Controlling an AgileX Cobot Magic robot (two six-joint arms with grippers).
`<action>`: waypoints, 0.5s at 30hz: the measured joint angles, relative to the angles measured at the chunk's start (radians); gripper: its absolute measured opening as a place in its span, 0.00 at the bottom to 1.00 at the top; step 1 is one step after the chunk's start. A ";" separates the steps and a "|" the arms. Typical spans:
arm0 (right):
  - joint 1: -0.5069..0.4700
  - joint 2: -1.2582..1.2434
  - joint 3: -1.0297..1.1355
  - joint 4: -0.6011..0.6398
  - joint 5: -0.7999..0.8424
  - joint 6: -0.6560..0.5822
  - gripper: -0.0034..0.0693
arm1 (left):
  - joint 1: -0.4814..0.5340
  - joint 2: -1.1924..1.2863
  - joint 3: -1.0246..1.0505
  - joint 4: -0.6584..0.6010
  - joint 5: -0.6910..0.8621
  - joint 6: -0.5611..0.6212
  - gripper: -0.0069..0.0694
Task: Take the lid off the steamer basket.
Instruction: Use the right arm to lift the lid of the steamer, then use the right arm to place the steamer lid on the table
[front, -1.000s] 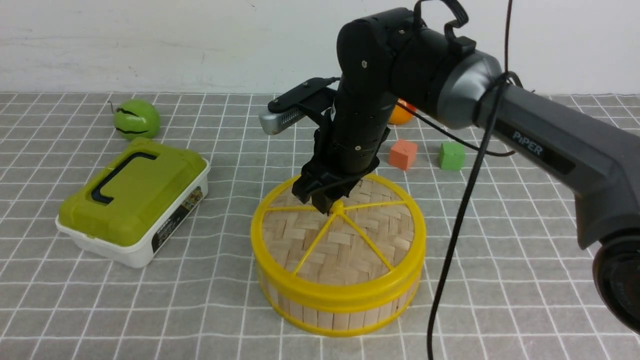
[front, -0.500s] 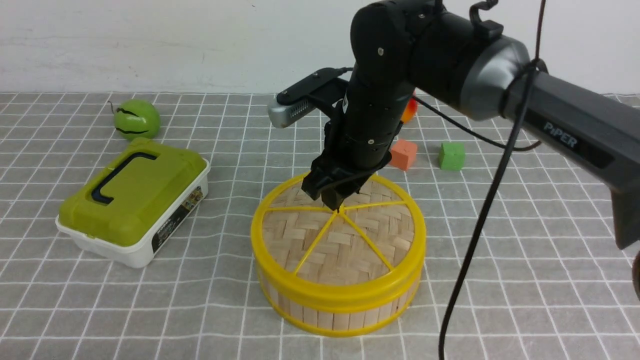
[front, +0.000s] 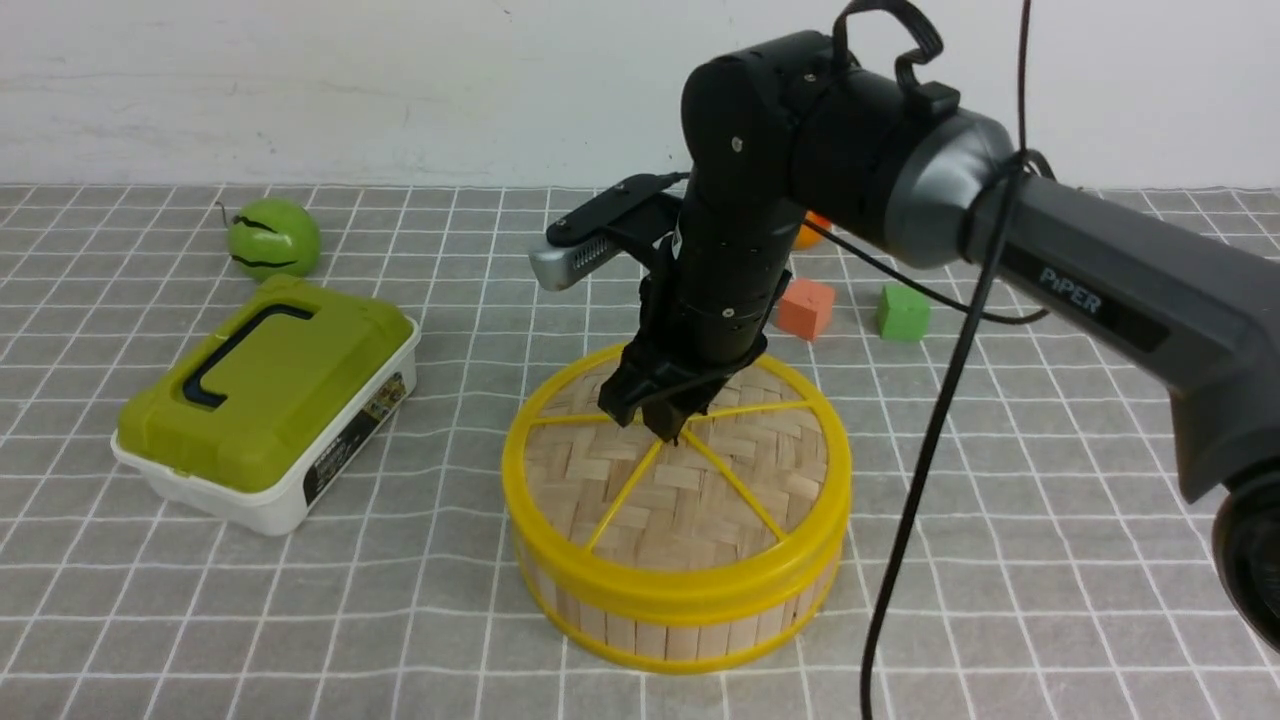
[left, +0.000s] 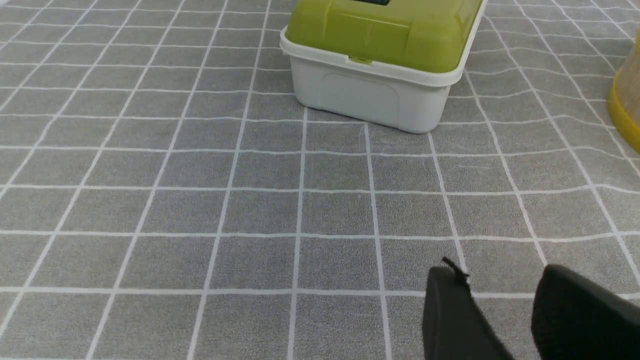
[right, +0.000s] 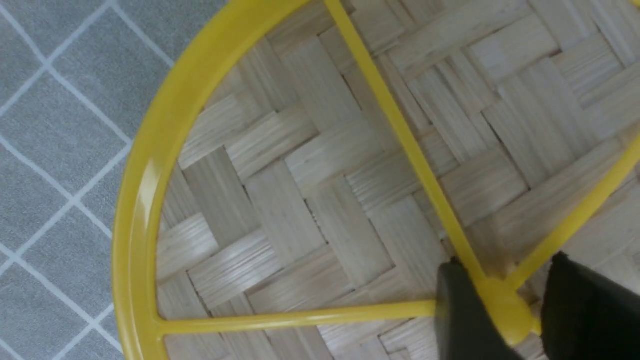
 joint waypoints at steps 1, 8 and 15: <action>0.000 0.000 0.000 0.001 0.000 0.000 0.23 | 0.000 0.000 0.000 0.000 0.000 0.000 0.40; 0.001 -0.012 0.000 0.000 0.001 0.000 0.15 | 0.000 0.000 0.000 0.000 0.000 0.000 0.40; 0.000 -0.164 -0.012 -0.101 0.016 -0.001 0.15 | 0.000 0.000 0.000 0.000 0.000 0.000 0.40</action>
